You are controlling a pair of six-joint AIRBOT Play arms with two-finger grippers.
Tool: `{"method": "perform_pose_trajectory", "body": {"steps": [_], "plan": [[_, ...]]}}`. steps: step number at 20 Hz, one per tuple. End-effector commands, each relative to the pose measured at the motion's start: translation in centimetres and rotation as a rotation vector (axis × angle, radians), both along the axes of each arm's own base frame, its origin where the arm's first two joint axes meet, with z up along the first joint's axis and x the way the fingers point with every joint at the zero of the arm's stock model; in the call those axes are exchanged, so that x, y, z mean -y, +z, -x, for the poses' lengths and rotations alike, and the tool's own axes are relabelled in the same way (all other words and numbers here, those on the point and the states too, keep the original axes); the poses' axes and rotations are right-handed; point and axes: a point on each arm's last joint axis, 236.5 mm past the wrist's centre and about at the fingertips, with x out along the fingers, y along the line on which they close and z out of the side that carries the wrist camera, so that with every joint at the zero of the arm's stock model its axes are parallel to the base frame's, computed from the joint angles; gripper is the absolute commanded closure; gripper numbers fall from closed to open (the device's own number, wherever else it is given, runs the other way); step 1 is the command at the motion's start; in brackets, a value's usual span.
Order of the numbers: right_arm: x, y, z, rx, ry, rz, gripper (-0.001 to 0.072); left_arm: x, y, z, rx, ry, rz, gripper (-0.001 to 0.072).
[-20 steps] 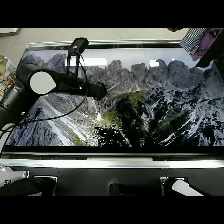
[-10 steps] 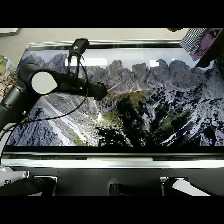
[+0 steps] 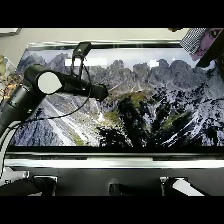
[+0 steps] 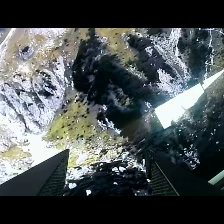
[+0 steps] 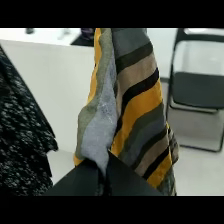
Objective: Fold the clothes and pants, and hang the long-sleeved shirts on hangers.
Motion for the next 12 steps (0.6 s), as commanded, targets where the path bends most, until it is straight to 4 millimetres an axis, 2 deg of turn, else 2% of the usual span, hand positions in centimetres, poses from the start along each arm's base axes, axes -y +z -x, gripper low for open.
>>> {"method": "perform_pose_trajectory", "body": {"steps": [1,4,8,12], "plan": [[-1.8,2.6,-0.1,0.022,0.058,0.073,0.0696,0.1,-0.4,-0.1,-0.006,0.000,-0.004,0.0168],[-2.1,4.0,1.4,0.021,0.013,0.121,0.0696,0.1,-0.5,-0.1,-0.008,0.000,-0.005,0.0168],[-0.9,4.5,4.7,0.045,-0.134,0.140,0.0696,0.1,-0.5,-0.1,-0.008,-0.001,-0.006,0.0168],[0.5,4.6,6.2,0.040,-0.233,0.168,0.0696,0.0,-0.6,0.1,-0.017,-0.003,-0.012,0.0168]]}}
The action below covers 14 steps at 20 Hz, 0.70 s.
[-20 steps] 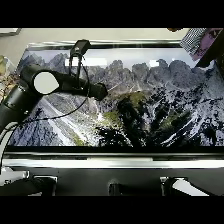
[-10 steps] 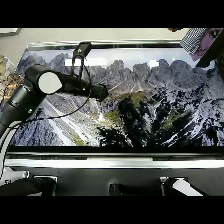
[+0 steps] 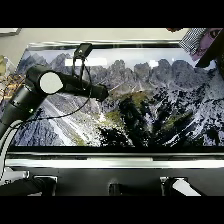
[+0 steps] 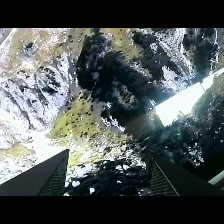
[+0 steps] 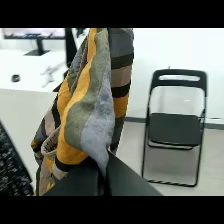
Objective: Fold the clothes and pants, and hang the long-sleeved shirts on hangers.
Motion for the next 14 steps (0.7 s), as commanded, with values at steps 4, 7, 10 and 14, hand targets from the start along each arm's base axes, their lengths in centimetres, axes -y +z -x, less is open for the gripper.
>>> {"method": "perform_pose_trajectory", "body": {"steps": [4,7,10,14], "plan": [[1.8,1.0,1.4,0.019,-0.111,0.075,0.0696,-0.3,-0.7,0.8,-0.037,-0.010,-0.024,0.0168],[2.9,0.2,1.1,0.013,-0.136,0.068,0.0696,-0.5,-1.0,1.3,-0.059,-0.017,-0.037,0.0169],[4.1,-0.3,1.7,0.014,-0.171,0.068,0.0696,-0.2,-1.0,1.7,-0.077,-0.024,-0.025,0.0169],[6.0,-1.6,4.2,0.098,-0.203,0.010,0.0696,-0.1,-1.0,1.8,-0.082,-0.024,-0.020,0.0169]]}}
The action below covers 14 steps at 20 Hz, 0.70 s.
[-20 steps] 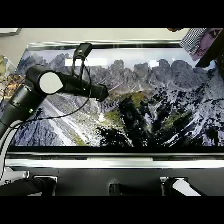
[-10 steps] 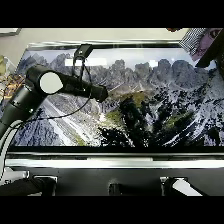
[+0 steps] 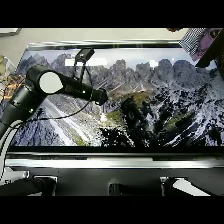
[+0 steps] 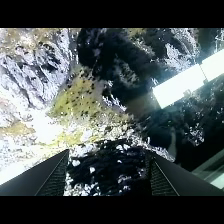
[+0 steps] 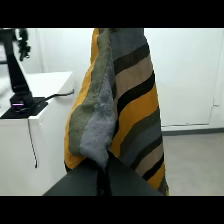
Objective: Fold the clothes and pants, and hang the long-sleeved shirts on hangers.
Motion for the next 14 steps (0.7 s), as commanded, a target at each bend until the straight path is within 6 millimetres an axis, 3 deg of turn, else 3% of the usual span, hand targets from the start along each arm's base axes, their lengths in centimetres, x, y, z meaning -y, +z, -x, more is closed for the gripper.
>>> {"method": "perform_pose_trajectory", "body": {"steps": [1,6,10,11,12,13,14], "plan": [[1.5,-1.3,1.1,0.070,0.000,-0.043,0.0696,0.1,-0.1,0.2,-0.010,-0.001,0.005,0.0169],[2.1,-2.9,0.3,0.047,0.018,-0.090,0.0695,0.1,0.0,0.2,-0.010,-0.001,0.005,0.0169],[1.9,-3.4,0.7,0.046,0.004,-0.115,0.0688,0.2,0.0,0.2,-0.012,-0.002,0.007,0.0168],[1.7,-3.1,0.8,0.050,0.004,-0.111,0.0600,0.2,0.0,0.2,-0.012,-0.001,0.008,0.0168],[1.4,-2.9,1.1,0.053,0.002,-0.110,0.0405,0.2,0.0,0.2,-0.014,0.002,0.009,0.0168],[1.0,-2.8,1.4,0.058,-0.003,-0.113,0.0276,0.2,0.0,0.2,-0.021,0.014,0.014,0.0168],[0.6,-2.7,1.9,0.063,-0.011,-0.120,0.0229,0.2,0.0,0.2,-0.030,0.027,0.020,0.0168]]}}
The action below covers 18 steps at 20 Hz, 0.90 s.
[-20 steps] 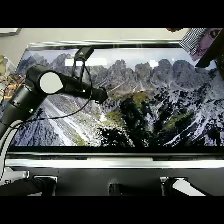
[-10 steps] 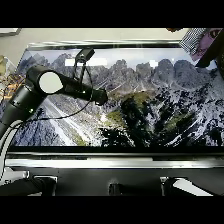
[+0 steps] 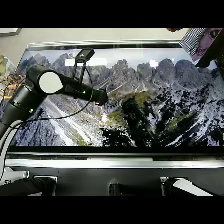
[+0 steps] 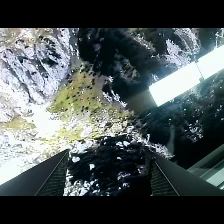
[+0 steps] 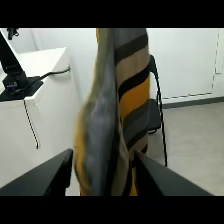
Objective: Fold the clothes and pants, and hang the long-sleeved shirts on hangers.
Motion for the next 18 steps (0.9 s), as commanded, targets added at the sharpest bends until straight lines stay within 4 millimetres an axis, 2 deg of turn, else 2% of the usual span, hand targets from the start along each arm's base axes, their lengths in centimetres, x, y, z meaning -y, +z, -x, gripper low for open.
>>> {"method": "perform_pose_trajectory", "body": {"steps": [1,3,5,8,9,10,11,12,13,14,15,16,17,18], "plan": [[-1.3,0.0,1.3,0.017,-0.023,-0.030,0.0200,0.3,0.1,0.2,-0.023,0.023,0.022,0.0168],[-3.0,0.5,2.9,0.036,-0.047,-0.046,0.0115,0.5,0.2,0.3,-0.027,0.020,0.035,0.0168],[-5.4,2.2,4.7,0.066,-0.058,-0.020,0.0110,0.3,0.2,0.1,-0.028,0.025,0.034,0.0168],[-10.0,6.9,6.9,0.155,-0.027,0.107,0.0102,0.1,0.2,0.0,-0.047,0.058,0.045,0.0167],[-11.7,8.9,6.7,0.232,0.033,0.171,0.0102,0.1,0.3,0.1,-0.054,0.071,0.051,0.0168],[-13.7,11.4,5.2,0.341,0.157,0.242,0.0103,-0.1,0.5,-0.1,-0.054,0.083,0.057,0.0168],[-15.9,13.8,2.9,0.462,0.318,0.301,0.0110,-0.5,0.9,-0.2,-0.044,0.090,0.059,0.0168],[-18.4,15.9,-0.4,0.636,0.541,0.320,0.0170,-1.0,1.4,-0.5,-0.027,0.101,0.060,0.0168],[-20.8,17.2,-3.9,0.836,0.777,0.255,0.0252,-1.9,2.0,-0.9,-0.004,0.118,0.056,0.0168],[-23.6,17.6,-7.8,1.017,1.033,0.112,0.0330,-3.1,3.0,-1.3,0.030,0.140,0.049,0.0170],[-26.5,17.7,-11.3,1.065,1.242,0.009,0.0375,-4.5,4.2,-1.7,0.066,0.165,0.047,0.0170],[-29.9,17.2,-14.7,1.011,1.424,-0.043,0.0400,-6.3,5.9,-2.0,0.113,0.198,0.047,0.0171],[-33.3,15.7,-18.2,0.912,1.562,-0.094,0.0465,-8.2,7.6,-2.2,0.157,0.234,0.051,0.0173],[-37.2,13.2,-21.9,0.790,1.687,-0.169,0.0538,-10.2,9.6,-2.1,0.202,0.274,0.064,0.0192]]}}
